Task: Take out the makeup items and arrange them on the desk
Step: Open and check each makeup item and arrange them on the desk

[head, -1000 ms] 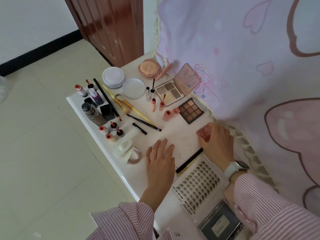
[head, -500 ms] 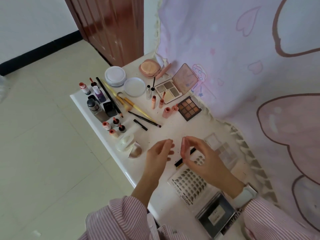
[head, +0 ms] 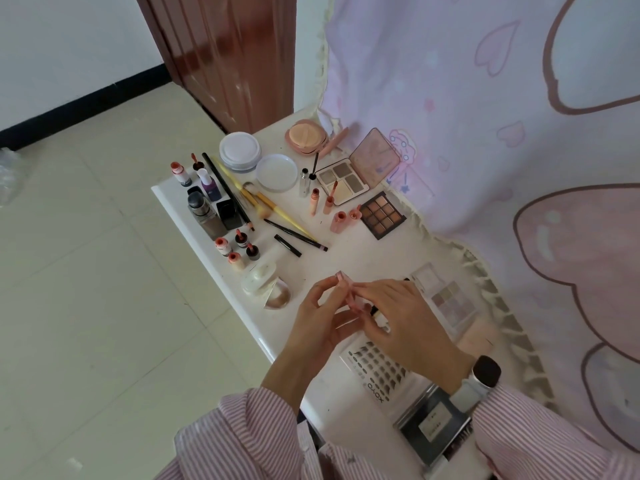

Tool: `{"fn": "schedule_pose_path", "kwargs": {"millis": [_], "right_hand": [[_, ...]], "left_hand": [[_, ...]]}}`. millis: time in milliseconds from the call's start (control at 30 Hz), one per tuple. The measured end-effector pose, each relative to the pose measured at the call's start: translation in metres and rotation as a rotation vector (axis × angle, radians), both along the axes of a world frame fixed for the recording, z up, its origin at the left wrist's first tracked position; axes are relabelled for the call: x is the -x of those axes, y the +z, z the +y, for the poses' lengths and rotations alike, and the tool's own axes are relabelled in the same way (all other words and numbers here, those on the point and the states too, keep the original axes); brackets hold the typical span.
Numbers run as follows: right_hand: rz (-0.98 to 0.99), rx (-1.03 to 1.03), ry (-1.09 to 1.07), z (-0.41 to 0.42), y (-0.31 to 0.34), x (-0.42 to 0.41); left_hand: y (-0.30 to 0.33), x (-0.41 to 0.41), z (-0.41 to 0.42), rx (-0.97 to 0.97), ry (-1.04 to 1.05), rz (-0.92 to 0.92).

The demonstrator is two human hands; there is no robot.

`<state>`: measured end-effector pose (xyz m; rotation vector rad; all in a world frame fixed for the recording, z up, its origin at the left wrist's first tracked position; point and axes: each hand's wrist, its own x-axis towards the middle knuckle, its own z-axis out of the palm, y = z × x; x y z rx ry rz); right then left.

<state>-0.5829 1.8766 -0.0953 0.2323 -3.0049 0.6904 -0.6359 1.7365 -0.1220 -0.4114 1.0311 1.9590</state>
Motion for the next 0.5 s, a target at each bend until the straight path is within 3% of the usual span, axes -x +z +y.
{"fn": "schedule_pose_path", "kwargs": {"millis": [167, 367, 500], "right_hand": [[-0.036, 0.02, -0.035, -0.003, 0.003, 0.002], [-0.11, 0.17, -0.227, 0.015, 0.005, 0.006], [-0.159, 0.222, -0.398, 0.038, -0.002, 0.013]], "left_hand": [[0.001, 0.002, 0.002, 0.003, 0.003, -0.017], [-0.004, 0.01, 0.004, -0.005, -0.105, -0.057], [-0.008, 0.021, 0.018, 0.094, -0.167, -0.13]]}}
